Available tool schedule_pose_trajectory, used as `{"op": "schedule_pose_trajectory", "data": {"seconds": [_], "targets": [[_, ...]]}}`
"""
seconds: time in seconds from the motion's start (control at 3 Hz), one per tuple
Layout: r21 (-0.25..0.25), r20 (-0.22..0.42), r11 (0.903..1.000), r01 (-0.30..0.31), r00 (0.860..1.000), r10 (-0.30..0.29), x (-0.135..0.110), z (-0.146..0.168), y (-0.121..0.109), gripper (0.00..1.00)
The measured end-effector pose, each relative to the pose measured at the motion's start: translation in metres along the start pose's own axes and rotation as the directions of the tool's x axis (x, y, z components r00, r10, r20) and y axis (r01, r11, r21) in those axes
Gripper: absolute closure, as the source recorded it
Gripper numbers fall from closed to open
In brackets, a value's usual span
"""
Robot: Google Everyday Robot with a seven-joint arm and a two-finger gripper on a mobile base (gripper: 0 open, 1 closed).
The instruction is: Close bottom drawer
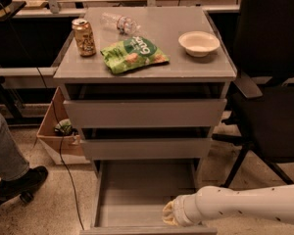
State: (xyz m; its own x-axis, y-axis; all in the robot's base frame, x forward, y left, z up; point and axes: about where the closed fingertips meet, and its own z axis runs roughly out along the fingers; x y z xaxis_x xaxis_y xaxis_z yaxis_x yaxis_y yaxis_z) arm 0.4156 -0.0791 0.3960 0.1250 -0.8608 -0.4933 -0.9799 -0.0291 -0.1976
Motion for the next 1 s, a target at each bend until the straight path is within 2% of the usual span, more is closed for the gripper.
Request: {"op": "schedule_pose_trajectory", "data": {"seconds": [0.33, 0.67, 1.0], "targets": [[-0.005, -0.024, 1.0000, 0.001, 1.000, -0.001, 0.000, -0.007, 0.005, 0.53], [0.009, -0.056, 1.0000, -0.003, 0.998, 0.004, 0.007, -0.005, 0.010, 0.30], [0.027, -0.075, 0.9996, -0.009, 0.997, 0.010, 0.030, 0.014, 0.010, 0.07]]}}
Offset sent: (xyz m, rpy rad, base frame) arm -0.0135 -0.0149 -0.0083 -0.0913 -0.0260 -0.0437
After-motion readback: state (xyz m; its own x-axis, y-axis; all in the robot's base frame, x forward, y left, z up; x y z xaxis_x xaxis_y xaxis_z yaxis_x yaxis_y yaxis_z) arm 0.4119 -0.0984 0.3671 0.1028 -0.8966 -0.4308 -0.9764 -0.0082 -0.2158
